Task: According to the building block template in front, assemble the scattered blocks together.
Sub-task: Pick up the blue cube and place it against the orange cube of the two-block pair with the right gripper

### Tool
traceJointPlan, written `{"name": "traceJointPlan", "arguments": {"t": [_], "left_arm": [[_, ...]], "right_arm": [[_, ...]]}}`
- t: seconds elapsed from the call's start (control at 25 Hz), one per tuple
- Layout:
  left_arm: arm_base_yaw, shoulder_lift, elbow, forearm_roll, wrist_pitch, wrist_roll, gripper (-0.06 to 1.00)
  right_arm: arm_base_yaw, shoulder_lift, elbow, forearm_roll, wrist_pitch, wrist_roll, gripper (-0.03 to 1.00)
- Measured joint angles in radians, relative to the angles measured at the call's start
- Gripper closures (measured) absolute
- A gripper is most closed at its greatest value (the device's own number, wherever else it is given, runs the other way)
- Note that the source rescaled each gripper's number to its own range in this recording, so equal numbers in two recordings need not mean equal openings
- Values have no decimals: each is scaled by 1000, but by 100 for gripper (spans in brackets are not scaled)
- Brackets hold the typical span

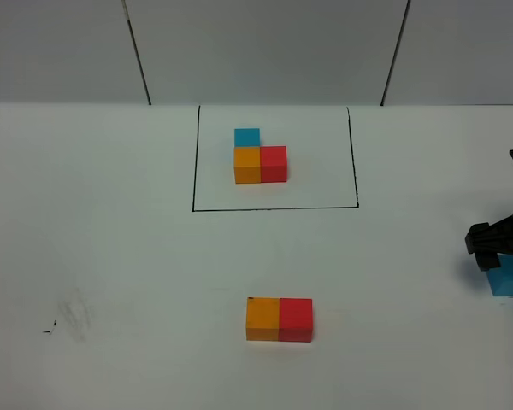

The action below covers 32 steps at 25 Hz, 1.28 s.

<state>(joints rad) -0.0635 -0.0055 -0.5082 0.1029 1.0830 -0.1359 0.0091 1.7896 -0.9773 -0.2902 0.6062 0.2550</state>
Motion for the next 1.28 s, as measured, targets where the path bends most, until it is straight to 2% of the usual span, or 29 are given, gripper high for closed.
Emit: {"name": "traceJointPlan", "arguments": {"t": [0.36, 0.48, 0.6, 0.96, 1.28], "left_arm": [[0, 0, 0, 0, 0, 0, 28], [0, 0, 0, 0, 0, 0, 28], [0, 0, 0, 0, 0, 0, 28], [0, 0, 0, 0, 0, 0, 28], [0, 0, 0, 0, 0, 0, 28]], "right_arm": [[0, 70, 3, 12, -25, -2, 8], [0, 70, 3, 12, -27, -3, 12], [0, 70, 3, 12, -27, -3, 22], [0, 70, 3, 13, -27, -3, 73], [0, 70, 3, 14, -37, -7, 73]]}}
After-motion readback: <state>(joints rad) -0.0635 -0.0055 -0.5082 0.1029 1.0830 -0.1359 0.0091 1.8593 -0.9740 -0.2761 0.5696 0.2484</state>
